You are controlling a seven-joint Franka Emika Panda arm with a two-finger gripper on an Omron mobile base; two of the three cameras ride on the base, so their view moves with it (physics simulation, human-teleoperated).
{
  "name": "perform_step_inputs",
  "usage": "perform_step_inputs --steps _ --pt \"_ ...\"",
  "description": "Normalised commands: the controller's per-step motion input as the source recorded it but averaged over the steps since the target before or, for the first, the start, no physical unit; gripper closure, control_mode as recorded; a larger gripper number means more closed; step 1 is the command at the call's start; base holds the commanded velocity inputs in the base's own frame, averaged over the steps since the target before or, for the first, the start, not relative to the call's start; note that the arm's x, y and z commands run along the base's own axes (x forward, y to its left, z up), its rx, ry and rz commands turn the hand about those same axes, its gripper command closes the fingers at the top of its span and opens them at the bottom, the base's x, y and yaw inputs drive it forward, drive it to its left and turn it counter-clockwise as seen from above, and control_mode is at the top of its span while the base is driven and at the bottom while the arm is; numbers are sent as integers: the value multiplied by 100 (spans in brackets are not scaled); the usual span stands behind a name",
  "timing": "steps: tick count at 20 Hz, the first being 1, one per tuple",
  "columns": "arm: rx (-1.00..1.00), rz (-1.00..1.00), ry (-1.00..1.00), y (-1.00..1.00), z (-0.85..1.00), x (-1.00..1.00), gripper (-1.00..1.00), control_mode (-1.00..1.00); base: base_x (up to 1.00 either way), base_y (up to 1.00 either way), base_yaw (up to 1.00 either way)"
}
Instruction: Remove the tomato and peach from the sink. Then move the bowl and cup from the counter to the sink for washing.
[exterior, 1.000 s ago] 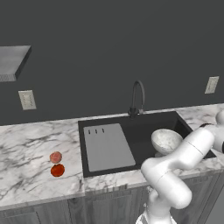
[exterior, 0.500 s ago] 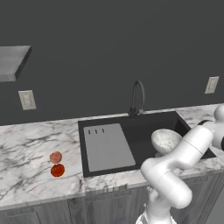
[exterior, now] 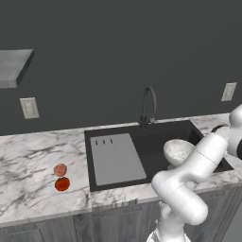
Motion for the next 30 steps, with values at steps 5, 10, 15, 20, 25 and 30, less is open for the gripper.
perform_step_inputs --steps 5,10,15,20,25,30 --pt "-31 0 -17 65 -29 -25 100 -100 0 0 0" --pt "-31 2 -29 67 -38 -28 100 -100 0 0 0" --pt "-36 4 -32 68 -41 -18 100 -100 0 0 0" --pt "-51 3 -23 54 -29 5 100 -100 0 0 0" --pt "-56 5 -21 39 -15 13 100 -100 0 0 0" --pt "-51 4 5 31 -1 21 100 -100 0 0 0"
